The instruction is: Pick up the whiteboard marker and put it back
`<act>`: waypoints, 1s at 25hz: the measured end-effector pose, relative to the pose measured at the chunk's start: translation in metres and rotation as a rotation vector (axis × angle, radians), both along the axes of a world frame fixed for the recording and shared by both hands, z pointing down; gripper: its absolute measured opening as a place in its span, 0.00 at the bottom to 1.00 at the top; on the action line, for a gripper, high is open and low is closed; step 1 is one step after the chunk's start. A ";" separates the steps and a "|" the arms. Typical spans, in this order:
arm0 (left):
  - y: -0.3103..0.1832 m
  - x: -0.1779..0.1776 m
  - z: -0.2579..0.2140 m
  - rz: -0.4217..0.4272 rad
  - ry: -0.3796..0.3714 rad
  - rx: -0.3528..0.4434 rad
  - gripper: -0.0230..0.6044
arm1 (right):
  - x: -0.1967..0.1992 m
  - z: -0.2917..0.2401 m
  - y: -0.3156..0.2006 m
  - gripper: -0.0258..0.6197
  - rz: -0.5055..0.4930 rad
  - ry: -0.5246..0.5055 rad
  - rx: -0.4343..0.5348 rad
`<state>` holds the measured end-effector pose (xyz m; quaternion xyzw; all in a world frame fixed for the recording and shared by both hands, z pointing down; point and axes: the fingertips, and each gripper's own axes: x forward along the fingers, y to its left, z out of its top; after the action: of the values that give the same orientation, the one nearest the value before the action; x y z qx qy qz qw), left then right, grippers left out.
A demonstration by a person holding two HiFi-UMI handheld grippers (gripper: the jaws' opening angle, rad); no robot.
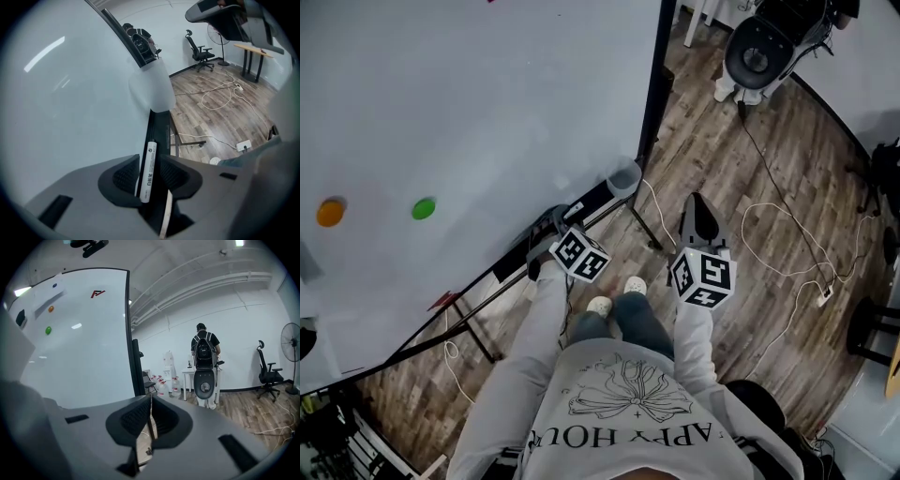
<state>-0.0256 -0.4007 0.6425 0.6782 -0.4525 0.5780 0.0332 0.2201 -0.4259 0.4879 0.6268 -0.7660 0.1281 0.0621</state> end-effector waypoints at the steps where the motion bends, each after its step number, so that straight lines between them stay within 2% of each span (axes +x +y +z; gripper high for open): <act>1: 0.000 0.000 0.001 -0.001 -0.005 -0.005 0.25 | 0.000 0.002 -0.001 0.05 -0.001 -0.001 -0.002; 10: -0.005 -0.001 0.006 -0.008 -0.068 -0.037 0.17 | 0.003 0.013 -0.001 0.05 0.006 -0.007 -0.024; 25: -0.006 0.003 0.008 0.032 -0.093 -0.042 0.13 | 0.008 0.012 0.002 0.05 0.010 -0.013 -0.026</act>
<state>-0.0225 -0.4069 0.6502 0.6570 -0.4306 0.6186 0.0173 0.2284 -0.4241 0.4998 0.6291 -0.7614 0.1425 0.0647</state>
